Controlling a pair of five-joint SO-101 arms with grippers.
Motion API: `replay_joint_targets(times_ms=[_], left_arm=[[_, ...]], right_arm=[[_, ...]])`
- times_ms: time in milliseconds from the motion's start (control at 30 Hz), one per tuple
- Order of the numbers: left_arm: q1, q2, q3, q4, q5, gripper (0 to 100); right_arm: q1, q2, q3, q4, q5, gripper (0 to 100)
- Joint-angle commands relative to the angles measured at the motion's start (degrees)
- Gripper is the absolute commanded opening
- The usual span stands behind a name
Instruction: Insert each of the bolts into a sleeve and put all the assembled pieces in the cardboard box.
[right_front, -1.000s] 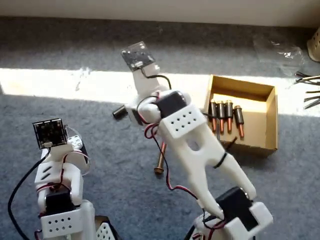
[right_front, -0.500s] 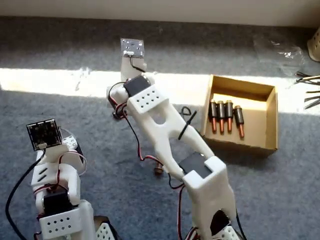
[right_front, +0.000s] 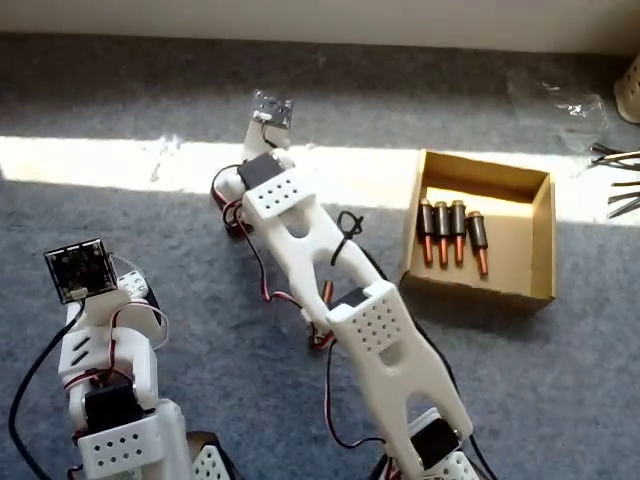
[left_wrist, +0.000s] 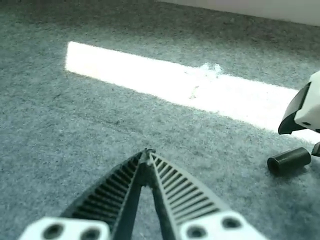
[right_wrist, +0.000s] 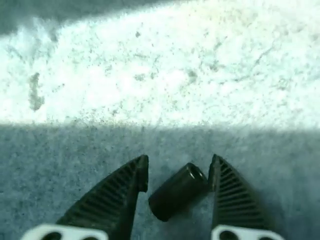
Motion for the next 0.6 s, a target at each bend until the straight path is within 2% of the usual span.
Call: replay_joint_targets(times_ms=[0,300,567], left_arm=[[-0.75,-0.84,-0.31,-1.32,0.09,1],[-0.75,-0.75,-0.31,-1.41,0.09,1],[-0.57,-0.75,-0.22,-1.49,0.09,1]], right_arm=[[0.92,2.15,-7.52,0.22,-0.62,17.7],[0.92,7.96,-14.99,0.22,-0.62,17.7],[0.92,8.22,-14.81,-0.04,-0.88,17.7]])
